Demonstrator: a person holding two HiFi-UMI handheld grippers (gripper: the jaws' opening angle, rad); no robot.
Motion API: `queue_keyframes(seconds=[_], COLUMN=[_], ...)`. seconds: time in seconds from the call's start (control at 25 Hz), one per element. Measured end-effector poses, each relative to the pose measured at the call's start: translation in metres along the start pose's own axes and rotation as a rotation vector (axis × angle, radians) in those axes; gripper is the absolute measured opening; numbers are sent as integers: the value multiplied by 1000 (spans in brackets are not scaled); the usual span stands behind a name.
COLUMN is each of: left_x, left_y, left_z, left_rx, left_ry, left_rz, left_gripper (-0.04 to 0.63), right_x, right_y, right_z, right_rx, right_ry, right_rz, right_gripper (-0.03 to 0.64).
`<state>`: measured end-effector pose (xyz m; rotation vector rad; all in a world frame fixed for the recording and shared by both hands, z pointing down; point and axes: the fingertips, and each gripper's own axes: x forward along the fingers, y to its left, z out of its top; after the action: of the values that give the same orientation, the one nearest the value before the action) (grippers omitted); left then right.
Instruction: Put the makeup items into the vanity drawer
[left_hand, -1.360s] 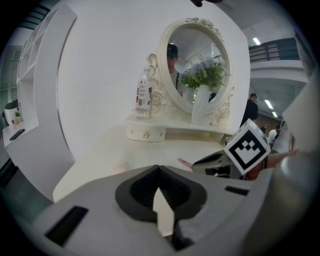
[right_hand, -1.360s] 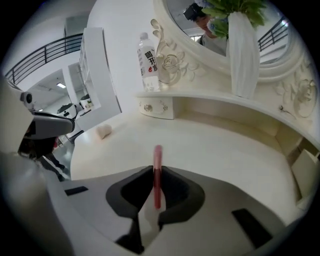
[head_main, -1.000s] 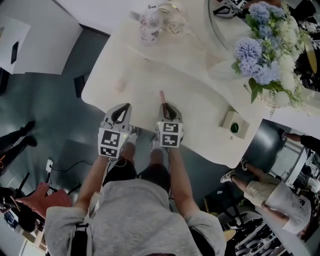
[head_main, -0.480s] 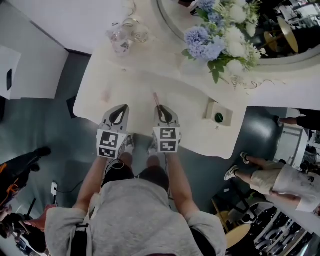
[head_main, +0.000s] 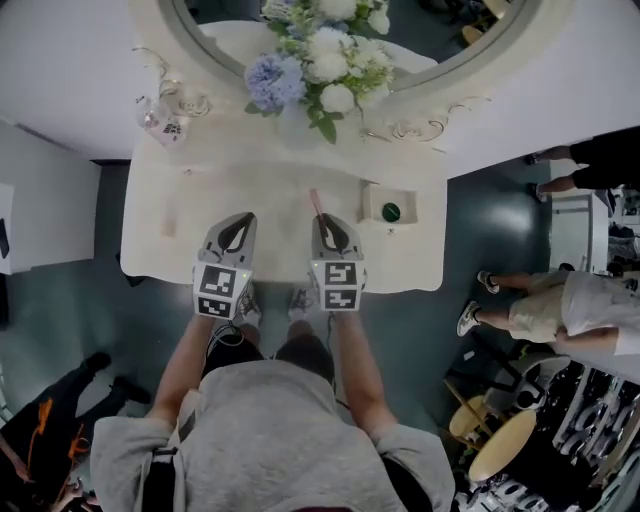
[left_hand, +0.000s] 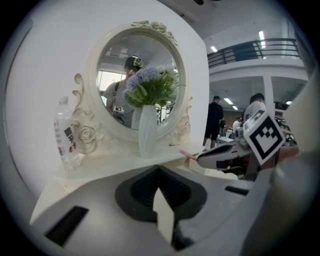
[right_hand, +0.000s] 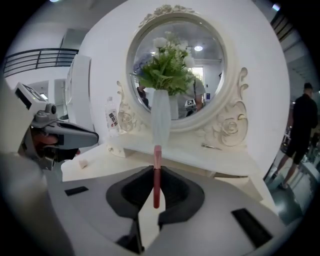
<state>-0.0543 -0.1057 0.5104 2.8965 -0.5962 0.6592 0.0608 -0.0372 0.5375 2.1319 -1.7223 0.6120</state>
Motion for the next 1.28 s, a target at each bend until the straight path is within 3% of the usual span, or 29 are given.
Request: queue_keyframes(seconds=[0.28,0.56,0.84,1.28], left_x=[46,88,124,148], left_y=[-55,-95,-118,-123], left_z=[27,44,36,8], left_rx=[47,75,75,50], left_ry=[-17,-7,38,107], left_rz=[-102,-172,-191,-166], left_gripper=[2,2,2,2], right_x=[-29,-35,-16,11], right_y=[-83,-146,-183,-197], right_z=[-7,-22,-52,-81], right_rx=[54,95,132,168], right_ry=[-10,5,58,111], right_rz=[-134,-209,-210,-170], right_gripper=[55,55,55,58])
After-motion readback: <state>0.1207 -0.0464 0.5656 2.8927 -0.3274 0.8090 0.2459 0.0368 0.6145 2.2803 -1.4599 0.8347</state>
